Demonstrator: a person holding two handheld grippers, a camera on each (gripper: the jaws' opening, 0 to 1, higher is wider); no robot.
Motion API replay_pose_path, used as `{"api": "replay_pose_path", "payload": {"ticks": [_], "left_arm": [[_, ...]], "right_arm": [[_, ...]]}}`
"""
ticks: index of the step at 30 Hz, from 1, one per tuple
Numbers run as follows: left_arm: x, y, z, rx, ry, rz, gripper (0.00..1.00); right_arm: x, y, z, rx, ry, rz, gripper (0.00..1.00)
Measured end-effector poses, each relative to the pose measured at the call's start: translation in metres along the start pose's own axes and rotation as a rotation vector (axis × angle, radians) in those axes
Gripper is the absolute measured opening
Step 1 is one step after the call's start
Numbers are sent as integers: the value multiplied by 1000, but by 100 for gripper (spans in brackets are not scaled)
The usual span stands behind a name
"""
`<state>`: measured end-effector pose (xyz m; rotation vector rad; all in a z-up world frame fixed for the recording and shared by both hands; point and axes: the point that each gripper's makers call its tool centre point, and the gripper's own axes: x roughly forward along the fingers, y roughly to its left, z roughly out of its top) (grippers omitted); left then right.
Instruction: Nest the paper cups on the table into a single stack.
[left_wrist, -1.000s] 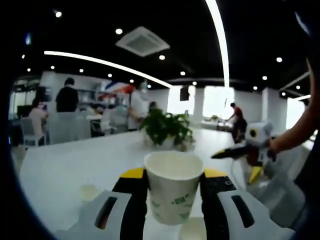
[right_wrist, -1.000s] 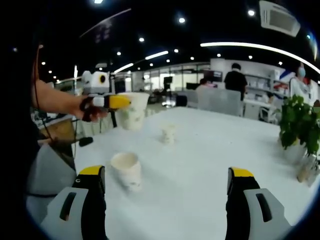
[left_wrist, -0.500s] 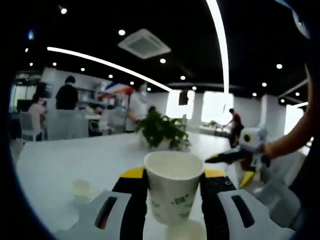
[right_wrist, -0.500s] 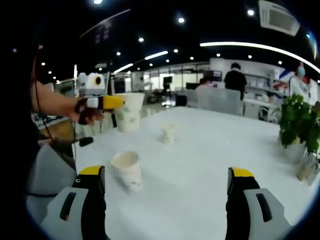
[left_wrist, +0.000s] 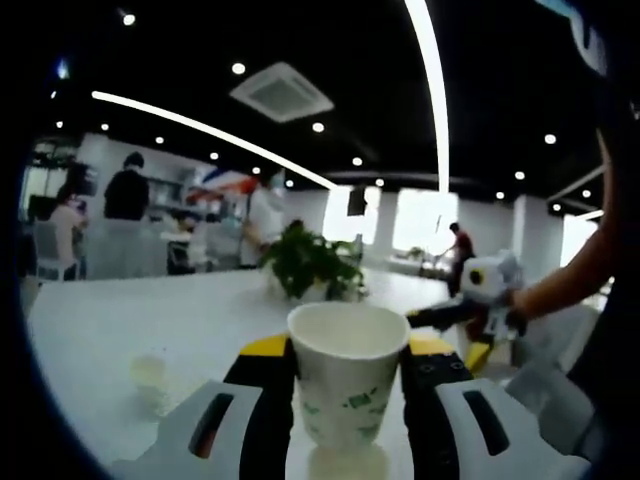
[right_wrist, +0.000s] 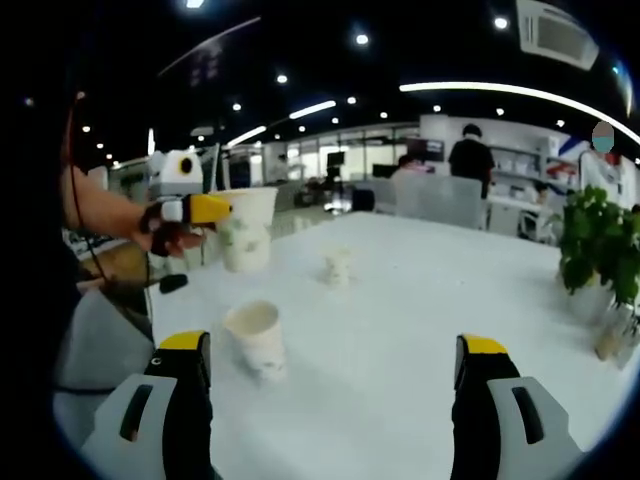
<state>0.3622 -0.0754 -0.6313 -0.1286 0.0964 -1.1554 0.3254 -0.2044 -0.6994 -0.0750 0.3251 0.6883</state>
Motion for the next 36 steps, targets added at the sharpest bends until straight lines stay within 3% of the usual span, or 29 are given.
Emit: {"api": "replay_pose_path", "payload": {"ticks": [15, 27, 36], "left_arm": [[4, -5, -22, 17, 7, 2, 39], [8, 2, -69, 16, 61, 39, 38], [6, 7, -84, 18, 67, 53, 37]], "right_arm": [[-6, 0, -4, 1, 9, -10, 100], [-8, 3, -4, 15, 3, -28, 100], [-6, 9, -2, 27, 1, -35, 100]]}}
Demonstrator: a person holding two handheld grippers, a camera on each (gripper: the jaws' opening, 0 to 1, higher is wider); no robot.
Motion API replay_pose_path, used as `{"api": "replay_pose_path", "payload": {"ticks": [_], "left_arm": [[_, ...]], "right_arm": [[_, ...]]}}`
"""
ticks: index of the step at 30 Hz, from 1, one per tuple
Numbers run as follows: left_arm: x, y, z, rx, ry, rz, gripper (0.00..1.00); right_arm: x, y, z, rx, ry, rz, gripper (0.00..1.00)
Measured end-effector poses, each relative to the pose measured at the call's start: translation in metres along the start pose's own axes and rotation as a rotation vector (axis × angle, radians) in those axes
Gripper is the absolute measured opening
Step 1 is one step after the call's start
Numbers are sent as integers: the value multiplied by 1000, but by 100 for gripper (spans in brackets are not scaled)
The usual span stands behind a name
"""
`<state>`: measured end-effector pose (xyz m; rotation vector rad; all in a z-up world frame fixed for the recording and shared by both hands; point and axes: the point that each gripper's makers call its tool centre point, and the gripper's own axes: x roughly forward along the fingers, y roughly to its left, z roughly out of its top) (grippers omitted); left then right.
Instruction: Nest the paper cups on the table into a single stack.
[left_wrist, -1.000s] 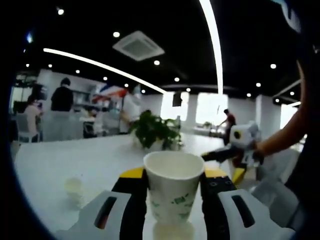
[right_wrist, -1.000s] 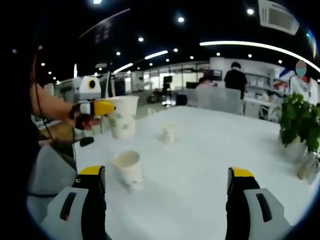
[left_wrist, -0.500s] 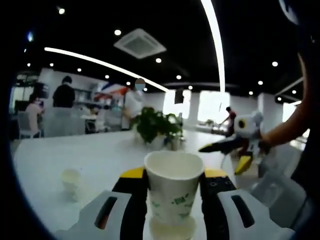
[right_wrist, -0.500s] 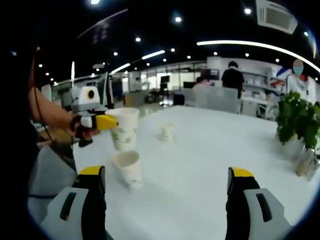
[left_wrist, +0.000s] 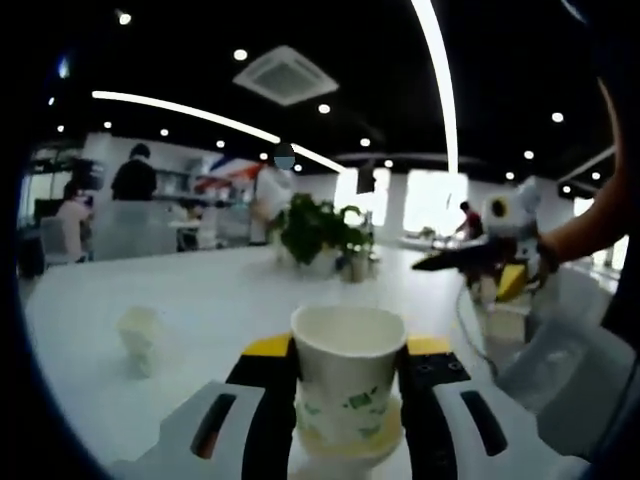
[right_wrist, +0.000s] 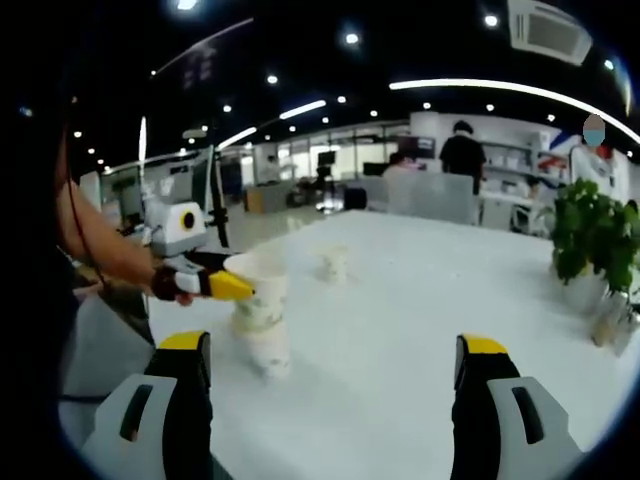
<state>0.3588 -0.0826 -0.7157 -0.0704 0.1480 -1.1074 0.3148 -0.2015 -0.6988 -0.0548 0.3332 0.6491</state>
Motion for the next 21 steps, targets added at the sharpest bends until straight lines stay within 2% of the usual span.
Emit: {"api": "replay_pose_path", "payload": {"ticks": [2, 10, 13, 14, 15, 16, 21], "left_arm": [[0, 0, -1, 0, 1, 0, 38], [-3, 0, -24, 21, 53, -6, 38], [-4, 1, -33, 24, 86, -1, 38], [-6, 3, -40, 36, 122, 5, 38], [-5, 2, -37, 65, 96, 2, 38], [-5, 2, -36, 47, 94, -1, 38], [-5, 3, -35, 44, 108, 6, 38]], "right_arm": [[1, 1, 0, 0, 1, 0, 100], [2, 2, 2, -2, -2, 1, 100], [1, 4, 2, -2, 1, 1, 100], [0, 4, 1, -3, 3, 0, 100], [0, 5, 1, -2, 3, 0, 100], [-1, 5, 0, -1, 4, 0, 100], [-2, 6, -2, 0, 8, 0, 100]]}}
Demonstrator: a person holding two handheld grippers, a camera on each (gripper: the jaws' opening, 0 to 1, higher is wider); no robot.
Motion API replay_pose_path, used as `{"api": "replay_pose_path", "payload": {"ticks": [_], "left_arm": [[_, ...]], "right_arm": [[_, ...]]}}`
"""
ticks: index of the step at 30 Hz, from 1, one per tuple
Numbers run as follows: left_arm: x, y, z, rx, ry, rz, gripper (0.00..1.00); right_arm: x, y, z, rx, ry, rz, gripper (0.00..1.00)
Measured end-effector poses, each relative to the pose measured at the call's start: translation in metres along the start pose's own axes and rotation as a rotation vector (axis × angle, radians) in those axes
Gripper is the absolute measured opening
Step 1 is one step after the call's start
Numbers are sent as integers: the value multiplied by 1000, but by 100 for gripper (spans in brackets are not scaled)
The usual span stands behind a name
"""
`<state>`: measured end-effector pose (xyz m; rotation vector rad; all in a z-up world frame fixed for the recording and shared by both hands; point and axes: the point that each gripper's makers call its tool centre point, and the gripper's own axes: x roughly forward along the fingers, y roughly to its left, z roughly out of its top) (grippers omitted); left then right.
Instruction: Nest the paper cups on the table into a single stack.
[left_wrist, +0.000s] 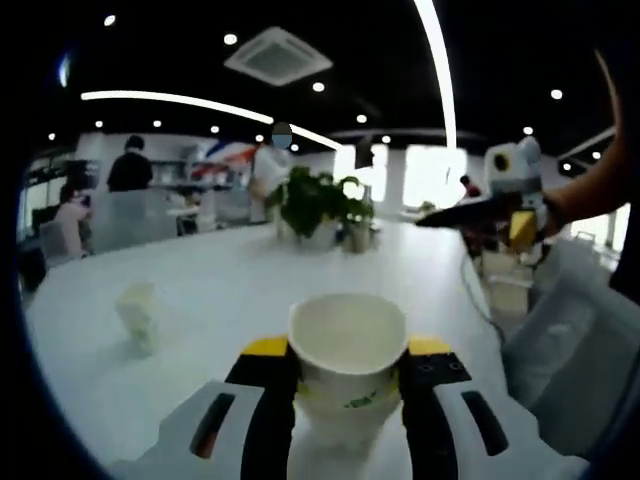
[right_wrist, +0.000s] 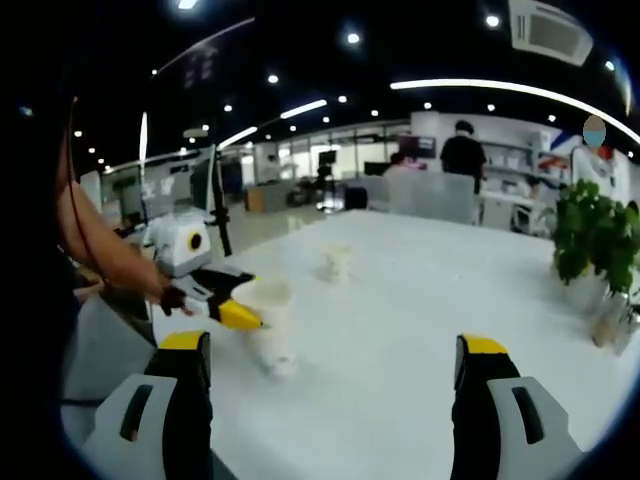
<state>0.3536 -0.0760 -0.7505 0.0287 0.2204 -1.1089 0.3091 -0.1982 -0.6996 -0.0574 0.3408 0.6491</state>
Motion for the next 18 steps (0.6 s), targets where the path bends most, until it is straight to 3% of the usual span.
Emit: {"api": "replay_pose_path", "payload": {"ticks": [9, 12, 18], "left_arm": [[2, -11, -5, 97, 48, -16, 43], [2, -7, -5, 76, 60, -5, 46], [-3, 2, 1, 52, 65, 25, 71]], "right_arm": [[-1, 1, 1, 3, -2, 2, 100], [-1, 2, -1, 6, 9, 4, 100], [1, 1, 2, 3, 0, 4, 100]]}}
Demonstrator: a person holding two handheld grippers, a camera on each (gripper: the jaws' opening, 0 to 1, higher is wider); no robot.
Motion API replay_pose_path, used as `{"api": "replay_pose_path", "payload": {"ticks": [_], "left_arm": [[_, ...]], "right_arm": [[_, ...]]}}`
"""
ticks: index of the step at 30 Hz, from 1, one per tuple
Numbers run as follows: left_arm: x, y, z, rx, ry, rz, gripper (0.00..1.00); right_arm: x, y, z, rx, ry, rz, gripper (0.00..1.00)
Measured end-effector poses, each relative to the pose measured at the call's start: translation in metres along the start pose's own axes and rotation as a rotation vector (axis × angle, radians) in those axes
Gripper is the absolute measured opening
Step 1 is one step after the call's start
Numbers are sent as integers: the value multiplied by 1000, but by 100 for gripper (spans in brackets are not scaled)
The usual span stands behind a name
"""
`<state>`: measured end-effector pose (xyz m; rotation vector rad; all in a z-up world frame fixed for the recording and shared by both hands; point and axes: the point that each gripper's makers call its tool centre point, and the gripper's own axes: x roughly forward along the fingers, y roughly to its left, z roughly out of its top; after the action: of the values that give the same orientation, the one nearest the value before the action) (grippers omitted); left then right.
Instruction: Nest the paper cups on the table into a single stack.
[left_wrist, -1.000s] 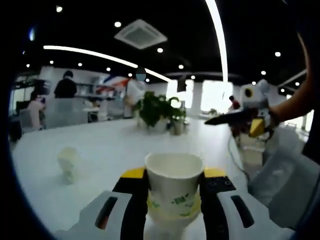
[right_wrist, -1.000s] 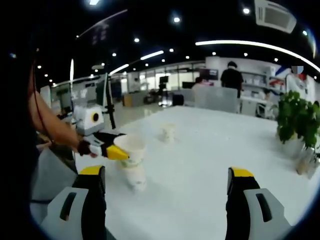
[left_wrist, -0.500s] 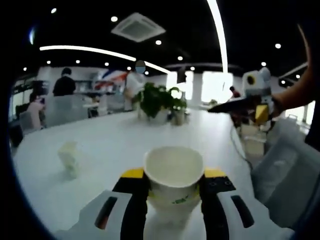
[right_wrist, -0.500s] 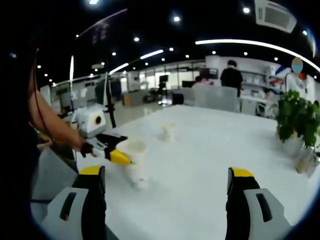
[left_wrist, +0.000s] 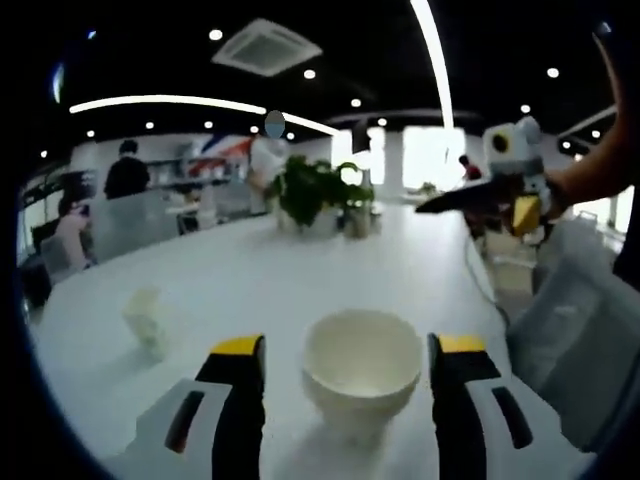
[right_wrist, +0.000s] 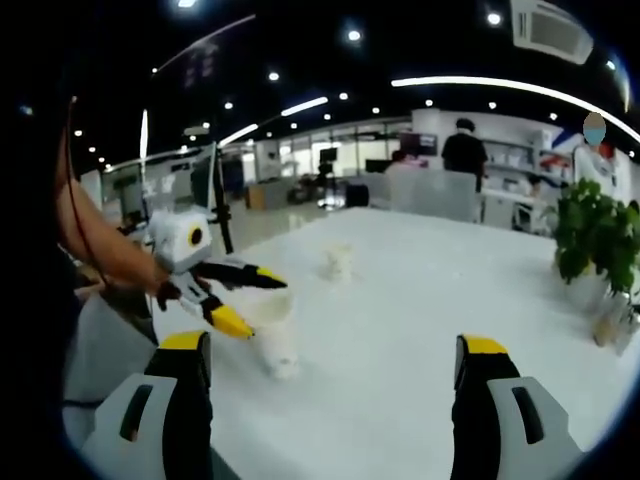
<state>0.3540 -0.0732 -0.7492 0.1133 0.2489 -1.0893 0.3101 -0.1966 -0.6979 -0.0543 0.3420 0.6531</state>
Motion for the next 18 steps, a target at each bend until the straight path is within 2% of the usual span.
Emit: {"api": "replay_pose_path", "payload": {"ticks": [4, 9, 10, 13, 18], "left_arm": [[-8, 11, 9, -18, 7, 37, 83], [-26, 34, 34, -48, -47, 112, 92], [-29, 40, 40, -47, -60, 139, 97], [-46, 52, 52, -69, -75, 167, 97], [-76, 72, 63, -70, -86, 234, 98]], "right_arm": [[2, -4, 6, -8, -4, -1, 100], [4, -10, 12, -18, -2, -14, 100], [4, -11, 12, -19, 0, -18, 99], [4, -18, 14, -45, -2, -38, 98], [7, -30, 14, -18, -14, -52, 99]]}}
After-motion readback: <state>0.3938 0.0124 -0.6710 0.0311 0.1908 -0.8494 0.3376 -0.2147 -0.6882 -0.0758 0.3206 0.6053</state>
